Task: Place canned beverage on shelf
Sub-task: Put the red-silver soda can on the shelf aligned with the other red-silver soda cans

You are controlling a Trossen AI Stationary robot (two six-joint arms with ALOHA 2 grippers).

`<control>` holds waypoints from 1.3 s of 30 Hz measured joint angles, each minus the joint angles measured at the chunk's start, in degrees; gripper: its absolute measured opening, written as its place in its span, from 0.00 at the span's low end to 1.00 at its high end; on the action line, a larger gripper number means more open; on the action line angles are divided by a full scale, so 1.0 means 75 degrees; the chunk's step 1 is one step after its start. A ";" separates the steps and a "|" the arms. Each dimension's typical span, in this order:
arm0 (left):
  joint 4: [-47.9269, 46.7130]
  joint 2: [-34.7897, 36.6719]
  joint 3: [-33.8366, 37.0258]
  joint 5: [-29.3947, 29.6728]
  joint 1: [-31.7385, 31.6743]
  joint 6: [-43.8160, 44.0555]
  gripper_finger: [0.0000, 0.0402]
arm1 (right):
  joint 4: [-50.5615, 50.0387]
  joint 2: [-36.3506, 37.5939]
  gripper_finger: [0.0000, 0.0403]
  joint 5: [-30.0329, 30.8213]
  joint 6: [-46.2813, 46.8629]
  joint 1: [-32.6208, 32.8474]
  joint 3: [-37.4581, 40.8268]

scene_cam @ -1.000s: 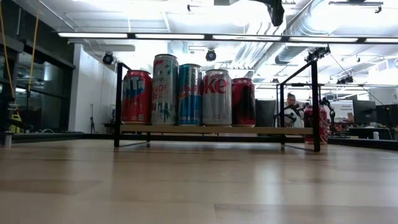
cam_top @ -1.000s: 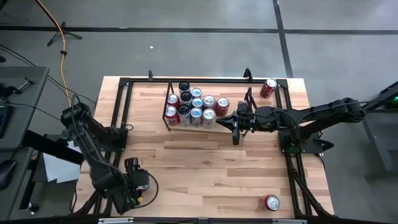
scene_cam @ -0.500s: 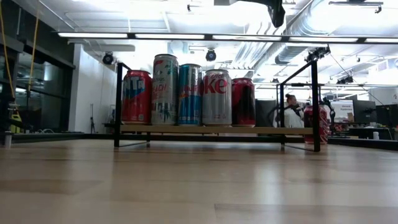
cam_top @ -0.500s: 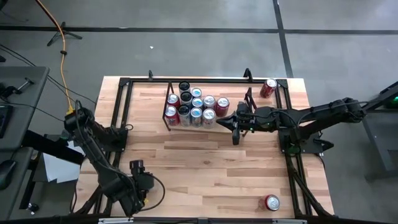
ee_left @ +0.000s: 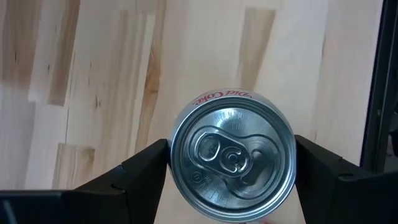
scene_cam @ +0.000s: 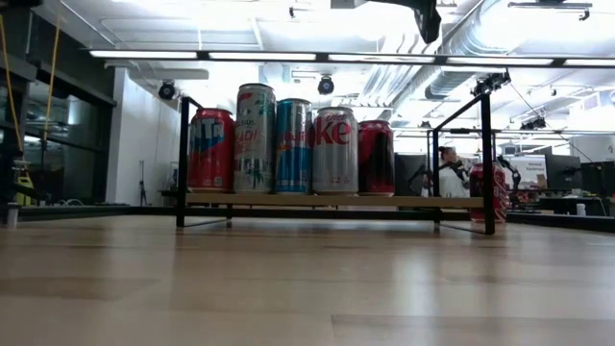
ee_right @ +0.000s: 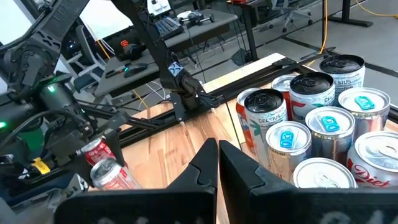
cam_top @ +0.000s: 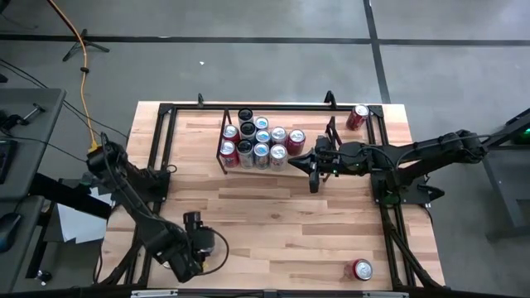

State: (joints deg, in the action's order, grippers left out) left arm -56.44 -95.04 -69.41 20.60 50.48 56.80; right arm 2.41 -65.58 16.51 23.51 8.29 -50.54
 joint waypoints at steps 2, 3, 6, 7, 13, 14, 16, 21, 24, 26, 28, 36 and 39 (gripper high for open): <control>0.0038 -0.0034 0.0000 -0.0084 -0.0118 -0.0205 0.63 | -0.0003 0.0000 0.00 0.0001 0.0000 0.0000 0.0000; 0.0074 -0.0061 -0.0002 -0.0116 -0.0174 -0.0335 0.63 | -0.0003 0.0000 0.00 0.0000 0.0000 0.0000 0.0000; 0.0156 -0.0080 -0.0003 -0.0105 -0.0276 -0.0707 0.62 | -0.0006 0.0000 0.00 0.0000 0.0001 0.0000 0.0000; 0.0187 -0.0083 -0.0003 -0.0103 -0.0325 -0.0800 0.62 | -0.0006 0.0000 0.00 0.0000 0.0001 0.0000 0.0000; 0.0145 -0.0016 -0.0134 -0.0167 -0.0549 -0.1334 0.54 | -0.0006 0.0000 0.00 -0.0003 0.0002 0.0000 0.0000; 0.0139 0.0039 -0.0191 -0.0182 -0.0581 -0.1422 0.51 | -0.0006 -0.0002 0.00 -0.0003 0.0003 0.0000 0.0000; -0.0029 0.0164 -0.0282 -0.0271 -0.0650 -0.1652 0.47 | -0.0006 -0.0003 0.00 -0.0008 0.0003 0.0000 0.0000; -0.0372 0.1032 -0.0804 -0.0201 -0.0831 -0.2152 0.47 | 0.0012 -0.0003 0.00 -0.0012 0.0003 0.0000 0.0000; -0.0826 0.1551 -0.1251 -0.0141 -0.1045 -0.2788 0.47 | 0.0219 -0.0004 0.00 -0.0068 0.0013 0.0000 0.0004; -0.0970 0.1877 -0.1760 0.0098 -0.1297 -0.3217 0.48 | 0.0664 -0.0008 0.00 -0.0079 0.0031 0.0000 0.0006; -0.1215 0.2144 -0.2392 0.0536 -0.1718 -0.3731 0.48 | 0.1216 -0.0006 0.00 -0.0079 0.0032 0.0000 0.0006; -0.1082 0.2193 -0.4578 0.1355 -0.4883 -0.7652 0.48 | 0.2210 0.0053 0.00 0.0634 -0.0360 -0.0006 0.0006; -0.0239 0.1918 -0.4735 0.0821 -0.6492 -0.8917 0.48 | 0.2302 0.0120 0.00 0.0915 -0.0506 -0.0009 0.0006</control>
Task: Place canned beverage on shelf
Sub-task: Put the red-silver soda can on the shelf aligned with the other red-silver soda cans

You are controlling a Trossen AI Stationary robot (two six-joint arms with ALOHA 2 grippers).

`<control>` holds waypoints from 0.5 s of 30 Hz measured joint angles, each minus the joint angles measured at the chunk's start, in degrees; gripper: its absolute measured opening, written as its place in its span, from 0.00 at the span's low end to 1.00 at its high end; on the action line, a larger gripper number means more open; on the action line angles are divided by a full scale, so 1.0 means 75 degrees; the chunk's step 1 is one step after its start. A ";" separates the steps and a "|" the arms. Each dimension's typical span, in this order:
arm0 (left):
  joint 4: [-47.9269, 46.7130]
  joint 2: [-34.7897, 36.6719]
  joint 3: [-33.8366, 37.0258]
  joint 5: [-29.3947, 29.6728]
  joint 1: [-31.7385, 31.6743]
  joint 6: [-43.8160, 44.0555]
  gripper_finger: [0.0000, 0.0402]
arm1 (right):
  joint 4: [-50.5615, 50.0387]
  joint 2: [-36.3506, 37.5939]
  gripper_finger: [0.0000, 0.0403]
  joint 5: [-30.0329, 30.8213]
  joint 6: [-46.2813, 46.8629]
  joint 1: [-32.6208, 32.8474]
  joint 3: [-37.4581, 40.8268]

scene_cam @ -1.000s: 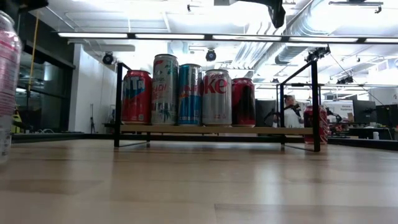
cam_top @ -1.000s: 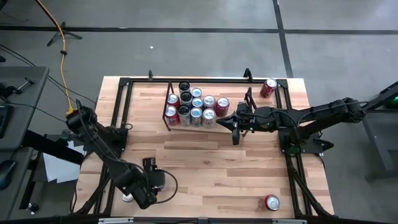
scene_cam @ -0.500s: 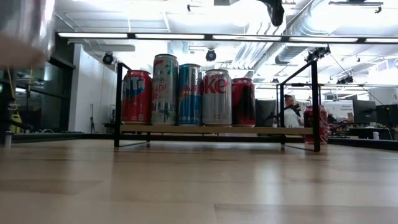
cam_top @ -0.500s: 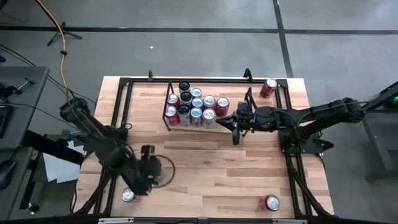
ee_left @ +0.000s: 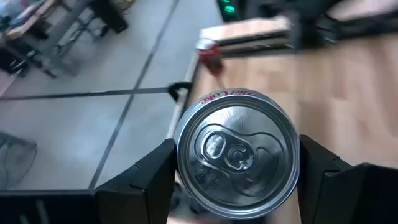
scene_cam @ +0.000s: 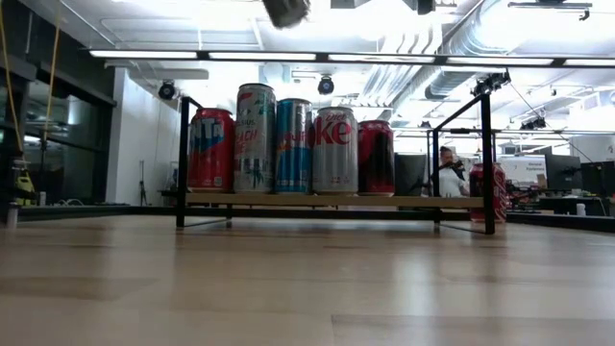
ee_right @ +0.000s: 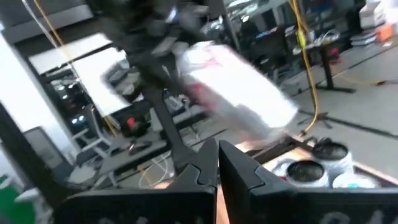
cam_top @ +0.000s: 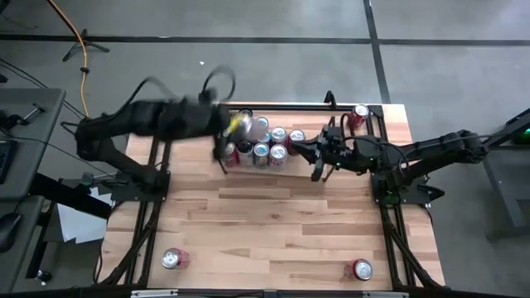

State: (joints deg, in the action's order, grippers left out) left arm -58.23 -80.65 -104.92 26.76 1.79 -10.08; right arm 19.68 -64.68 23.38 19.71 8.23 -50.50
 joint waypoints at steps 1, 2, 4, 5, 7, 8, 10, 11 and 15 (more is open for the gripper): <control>0.0299 -0.0119 -0.0010 -0.0305 -0.0496 -0.0184 0.48 | 0.0048 0.0025 0.00 0.0061 -0.0082 -0.0016 0.0000; 0.0549 -0.0240 -0.0014 -0.0673 -0.0956 -0.0264 0.48 | 0.0037 0.0068 0.00 0.0090 -0.0182 -0.0049 0.0000; 0.0979 -0.0582 -0.0029 -0.1439 -0.1770 -0.0275 0.48 | 0.0040 0.0150 0.00 0.0114 -0.0383 -0.0127 0.0000; 0.1145 -0.0799 -0.0029 -0.1726 -0.2072 -0.0277 0.48 | 0.0035 0.0206 0.00 0.0114 -0.0482 -0.0187 0.0000; 0.1376 -0.1295 -0.0025 -0.1896 -0.2495 -0.0286 0.48 | 0.0034 0.0320 0.00 0.0120 -0.0683 -0.0308 0.0000; 0.1523 -0.1537 -0.0012 -0.1946 -0.2646 -0.0290 0.48 | 0.0028 0.0378 0.00 0.0133 -0.0751 -0.0367 0.0000; 0.1930 -0.2011 -0.0018 -0.1947 -0.2866 -0.0389 0.48 | 0.0035 0.0466 0.00 0.0143 -0.0847 -0.0471 0.0000; 0.2026 -0.2257 -0.0111 -0.1956 -0.2960 -0.0379 0.48 | 0.0026 0.0501 0.00 0.0140 -0.0899 -0.0517 0.0000; 0.2016 -0.3212 -0.0576 -0.2029 -0.3277 -0.0061 0.48 | -0.0008 0.0527 0.00 0.0134 -0.0905 -0.0739 0.0000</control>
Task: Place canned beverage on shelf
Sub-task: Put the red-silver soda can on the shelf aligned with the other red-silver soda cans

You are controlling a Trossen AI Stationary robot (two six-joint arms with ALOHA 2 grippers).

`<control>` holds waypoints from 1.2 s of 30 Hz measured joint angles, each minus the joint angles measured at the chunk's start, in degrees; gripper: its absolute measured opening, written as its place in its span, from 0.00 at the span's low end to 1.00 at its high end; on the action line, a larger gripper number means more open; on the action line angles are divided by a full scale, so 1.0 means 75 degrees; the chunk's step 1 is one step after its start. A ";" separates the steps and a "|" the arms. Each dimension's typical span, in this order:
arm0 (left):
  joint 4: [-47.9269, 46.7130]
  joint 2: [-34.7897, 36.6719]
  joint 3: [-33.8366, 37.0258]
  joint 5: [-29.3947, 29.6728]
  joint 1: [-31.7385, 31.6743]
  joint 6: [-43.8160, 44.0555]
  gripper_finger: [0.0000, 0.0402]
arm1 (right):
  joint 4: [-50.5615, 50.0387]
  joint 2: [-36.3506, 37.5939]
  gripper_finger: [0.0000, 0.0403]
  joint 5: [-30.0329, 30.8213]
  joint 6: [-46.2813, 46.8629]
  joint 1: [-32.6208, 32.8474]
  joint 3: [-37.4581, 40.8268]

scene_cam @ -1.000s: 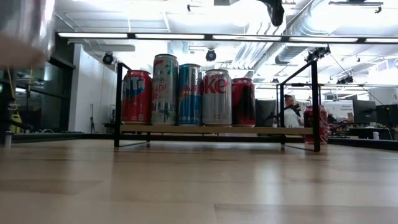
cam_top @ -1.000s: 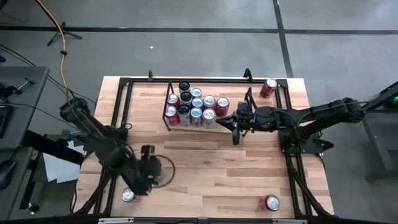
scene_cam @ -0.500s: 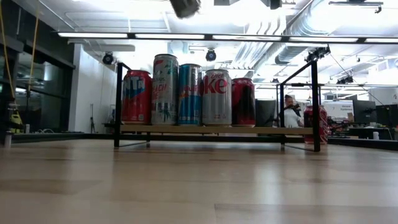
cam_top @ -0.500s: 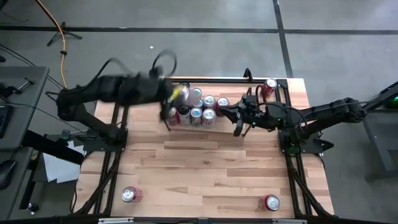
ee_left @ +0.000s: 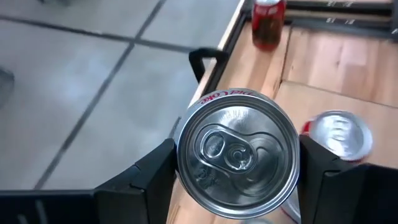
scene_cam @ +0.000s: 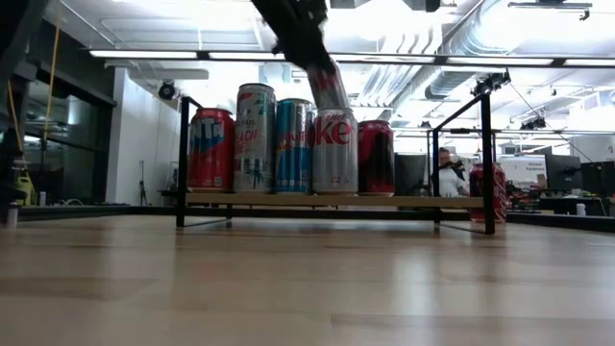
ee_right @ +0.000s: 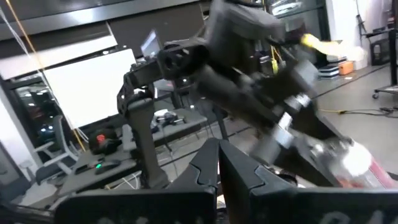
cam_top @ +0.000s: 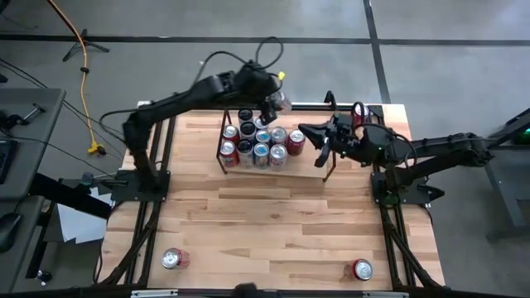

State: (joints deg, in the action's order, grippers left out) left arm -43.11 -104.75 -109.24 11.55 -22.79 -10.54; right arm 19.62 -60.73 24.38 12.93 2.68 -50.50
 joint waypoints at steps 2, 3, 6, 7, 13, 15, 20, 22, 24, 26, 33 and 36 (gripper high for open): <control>-0.0006 -0.0465 -0.0269 -0.0167 -0.0104 0.0024 0.48 | -0.0056 0.0000 0.00 -0.0074 0.0004 -0.0069 0.0000; -0.0020 -0.0673 -0.0407 -0.0200 -0.0154 0.0024 0.48 | -0.0101 0.0000 0.00 -0.0100 0.0008 -0.0079 0.0000; -0.0229 -0.1160 -0.0760 -0.0306 -0.0269 -0.0084 0.48 | -0.0236 -0.0003 0.00 -0.0137 0.0006 -0.0077 0.0000; -0.0344 -0.1297 -0.0843 -0.0304 -0.0284 -0.0094 0.48 | -0.0234 -0.0003 0.00 -0.0140 0.0006 -0.0074 0.0000; -0.0684 -0.1668 -0.0889 -0.0866 -0.0359 -0.0062 0.49 | -0.0237 -0.0003 0.00 0.0105 0.0006 -0.0077 0.0000; -0.0734 -0.1681 -0.0905 -0.0955 -0.0341 -0.0062 0.49 | -0.0239 -0.0003 0.00 0.0304 0.0006 -0.0077 0.0000; -0.0860 -0.1691 -0.0905 -0.1332 -0.0335 0.0056 0.49 | -0.0237 -0.0003 0.00 0.0554 0.0006 -0.0077 0.0000; -0.0866 -0.1691 -0.0903 -0.1340 -0.0340 0.0111 0.49 | -0.0237 -0.0003 0.00 0.0598 0.0006 -0.0077 0.0000; -0.0908 -0.1724 -0.0904 -0.1340 -0.0341 0.0118 0.49 | -0.0237 -0.0003 0.00 0.0609 0.0006 -0.0077 0.0000; -0.0902 -0.1815 -0.0905 -0.1370 -0.0341 0.0166 0.49 | -0.0239 -0.0003 0.00 0.0609 0.0006 -0.0077 0.0000; -0.1291 -0.2267 -0.0905 -0.1632 -0.0307 0.0266 0.49 | -0.0234 -0.0006 0.00 0.0612 0.0149 -0.0077 0.0000; -0.1260 -0.2310 -0.0902 -0.1674 -0.0282 0.0249 0.49 | -0.0234 -0.0006 0.00 0.0615 0.0152 -0.0077 -0.0002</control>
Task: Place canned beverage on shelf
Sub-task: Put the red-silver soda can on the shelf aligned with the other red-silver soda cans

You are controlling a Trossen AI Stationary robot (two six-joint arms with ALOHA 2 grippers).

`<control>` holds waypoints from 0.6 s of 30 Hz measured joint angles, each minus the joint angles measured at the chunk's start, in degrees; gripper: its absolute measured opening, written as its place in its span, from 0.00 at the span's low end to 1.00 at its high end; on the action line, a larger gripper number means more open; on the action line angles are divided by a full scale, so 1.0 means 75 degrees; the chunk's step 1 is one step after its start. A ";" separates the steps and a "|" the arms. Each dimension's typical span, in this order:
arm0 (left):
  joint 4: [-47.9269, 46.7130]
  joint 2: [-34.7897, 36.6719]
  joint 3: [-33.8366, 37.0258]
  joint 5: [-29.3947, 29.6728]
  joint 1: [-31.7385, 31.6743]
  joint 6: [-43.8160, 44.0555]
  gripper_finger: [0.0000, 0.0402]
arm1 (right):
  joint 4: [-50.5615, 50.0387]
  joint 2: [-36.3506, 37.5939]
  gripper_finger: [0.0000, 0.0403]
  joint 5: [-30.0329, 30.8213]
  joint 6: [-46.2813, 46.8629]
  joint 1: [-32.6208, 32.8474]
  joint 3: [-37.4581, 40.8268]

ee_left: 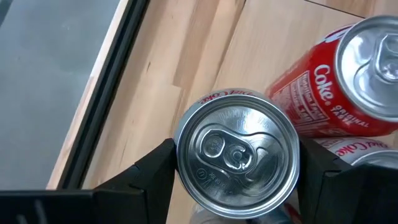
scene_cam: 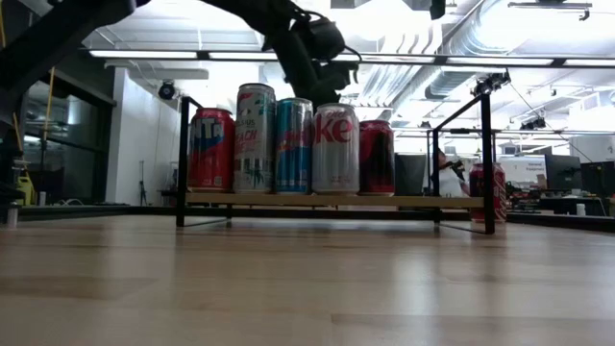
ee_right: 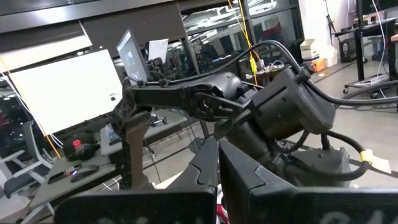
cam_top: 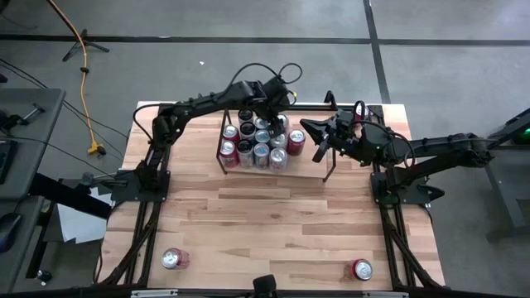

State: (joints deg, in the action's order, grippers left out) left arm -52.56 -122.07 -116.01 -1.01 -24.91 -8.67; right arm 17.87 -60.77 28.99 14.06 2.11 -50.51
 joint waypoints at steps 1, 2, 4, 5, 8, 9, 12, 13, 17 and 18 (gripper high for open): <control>0.0009 -0.0002 0.0000 0.0000 0.0000 0.0000 0.49 | 0.0000 0.0000 0.00 0.0000 0.0000 0.0000 0.0000; 0.0007 -0.0002 0.0000 0.0002 0.0000 -0.0004 0.49 | 0.0000 0.0000 0.00 0.0002 0.0000 0.0000 -0.0001; -0.0007 -0.0002 -0.0001 0.0001 0.0000 -0.0017 0.49 | -0.0002 0.0000 0.00 0.0004 -0.0001 0.0000 -0.0001; -0.0020 -0.0002 -0.0001 0.0002 0.0000 -0.0024 0.49 | 0.0000 0.0000 0.00 0.0032 -0.0001 0.0000 -0.0001; -0.0086 -0.0002 0.0000 0.0002 0.0000 -0.0205 0.49 | 0.0000 0.0000 0.00 0.0179 -0.0003 0.0000 -0.0001; -0.0122 -0.0002 -0.0003 0.0002 0.0000 -0.0256 0.49 | 0.0000 0.0000 0.00 0.0233 -0.0003 0.0000 -0.0001; -0.0231 -0.0002 0.0000 -0.0003 -0.0003 -0.0270 0.49 | 0.0000 0.0000 0.00 0.0341 -0.0020 0.0000 -0.0001; -0.0235 -0.0002 0.0000 -0.0003 -0.0003 -0.0275 0.50 | -0.0002 0.0000 0.00 0.0341 -0.0021 0.0000 -0.0001; -0.0238 -0.0002 0.0000 -0.0021 0.0000 -0.0280 0.55 | -0.0001 0.0000 0.00 0.0340 0.0000 -0.0049 -0.0001; -0.0239 -0.0002 0.0000 -0.0028 -0.0001 -0.0280 0.57 | 0.0000 0.0000 0.00 0.0338 -0.0001 -0.0071 -0.0001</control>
State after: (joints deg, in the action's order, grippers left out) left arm -54.36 -122.08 -116.01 -1.22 -24.92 -10.76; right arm 17.87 -60.77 31.53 14.06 1.57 -50.52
